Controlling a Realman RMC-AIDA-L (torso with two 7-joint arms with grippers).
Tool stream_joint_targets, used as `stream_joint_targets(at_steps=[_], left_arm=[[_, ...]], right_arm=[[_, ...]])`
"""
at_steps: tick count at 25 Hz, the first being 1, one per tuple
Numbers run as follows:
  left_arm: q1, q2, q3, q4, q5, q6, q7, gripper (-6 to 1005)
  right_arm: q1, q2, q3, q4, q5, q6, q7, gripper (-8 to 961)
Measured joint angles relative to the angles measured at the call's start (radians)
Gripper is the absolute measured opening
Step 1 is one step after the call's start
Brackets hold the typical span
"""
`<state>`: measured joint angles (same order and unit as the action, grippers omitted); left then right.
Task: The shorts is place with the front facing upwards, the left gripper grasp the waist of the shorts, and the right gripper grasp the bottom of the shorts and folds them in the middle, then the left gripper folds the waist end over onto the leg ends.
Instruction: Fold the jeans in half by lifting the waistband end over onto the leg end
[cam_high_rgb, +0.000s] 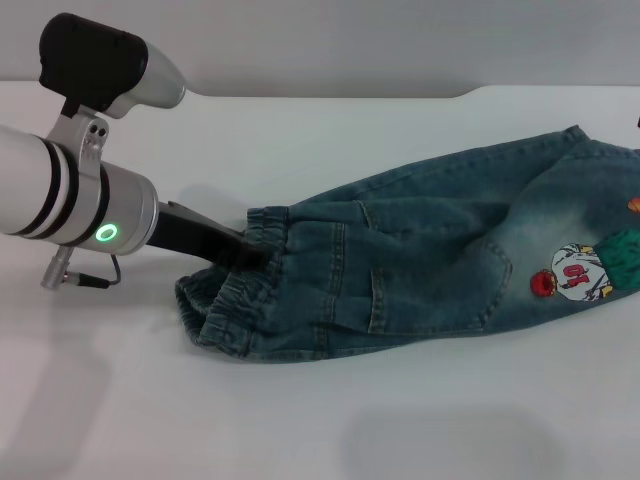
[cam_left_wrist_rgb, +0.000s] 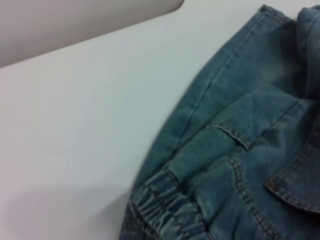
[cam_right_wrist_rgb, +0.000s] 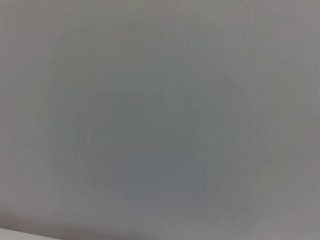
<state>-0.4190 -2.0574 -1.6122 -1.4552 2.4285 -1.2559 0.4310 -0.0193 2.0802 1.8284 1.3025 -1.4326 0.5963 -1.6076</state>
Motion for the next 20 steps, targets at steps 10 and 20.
stream_joint_targets(at_steps=[10, 20], left_arm=[[0.028, -0.003, 0.018, 0.015, 0.002, 0.130, 0.016, 608], [0.085, -0.003, 0.046, -0.003, -0.003, 0.269, 0.038, 836]], right_arm=[[0.005, 0.000, -0.021, 0.005, -0.012, -0.005, -0.009, 790], [-0.017, 0.008, -0.192, -0.036, 0.232, -0.063, -0.511, 635]])
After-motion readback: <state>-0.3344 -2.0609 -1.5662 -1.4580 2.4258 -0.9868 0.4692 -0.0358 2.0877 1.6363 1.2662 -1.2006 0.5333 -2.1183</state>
